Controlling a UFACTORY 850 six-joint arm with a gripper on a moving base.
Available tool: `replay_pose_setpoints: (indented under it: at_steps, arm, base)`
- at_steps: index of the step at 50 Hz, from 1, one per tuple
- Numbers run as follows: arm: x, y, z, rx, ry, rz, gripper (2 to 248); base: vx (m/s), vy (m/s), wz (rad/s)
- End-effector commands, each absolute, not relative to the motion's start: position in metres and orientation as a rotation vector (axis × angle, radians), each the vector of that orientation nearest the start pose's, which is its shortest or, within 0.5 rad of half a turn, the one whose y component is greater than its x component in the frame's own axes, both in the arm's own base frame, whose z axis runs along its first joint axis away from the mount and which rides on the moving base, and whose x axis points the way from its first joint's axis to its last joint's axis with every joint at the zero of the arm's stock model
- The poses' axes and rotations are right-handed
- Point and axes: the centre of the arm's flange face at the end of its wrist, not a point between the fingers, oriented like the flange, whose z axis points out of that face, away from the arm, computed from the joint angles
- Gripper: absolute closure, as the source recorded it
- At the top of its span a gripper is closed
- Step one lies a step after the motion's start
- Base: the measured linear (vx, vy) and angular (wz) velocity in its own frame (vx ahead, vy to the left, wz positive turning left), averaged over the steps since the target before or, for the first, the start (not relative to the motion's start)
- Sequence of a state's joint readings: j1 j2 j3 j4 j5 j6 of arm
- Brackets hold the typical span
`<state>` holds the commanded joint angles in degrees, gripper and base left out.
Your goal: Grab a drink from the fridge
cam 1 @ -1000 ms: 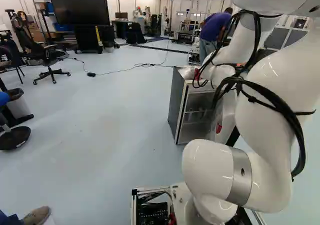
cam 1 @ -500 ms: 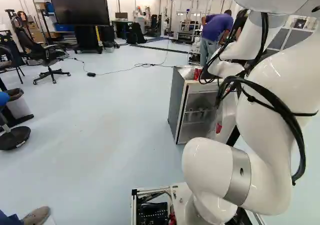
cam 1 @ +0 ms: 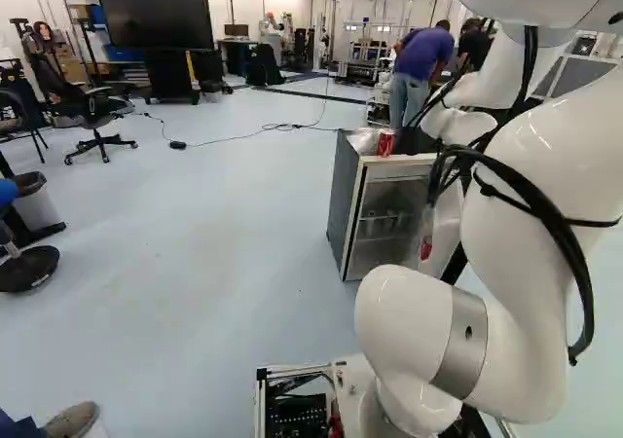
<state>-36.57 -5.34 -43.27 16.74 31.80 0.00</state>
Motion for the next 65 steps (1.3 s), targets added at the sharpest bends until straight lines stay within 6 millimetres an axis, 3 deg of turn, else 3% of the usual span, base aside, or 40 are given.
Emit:
replay_pose_setpoints:
  at_steps: [51, 65]
  arm:
    - [0.356, -0.369, 0.5, -2.448, 1.781, -1.411, 3]
    - [0.345, -0.385, 0.495, -2.394, 1.861, -1.244, 3]
  base:
    - [0.0, 0.0, 0.0]
    - [0.0, 0.0, 0.0]
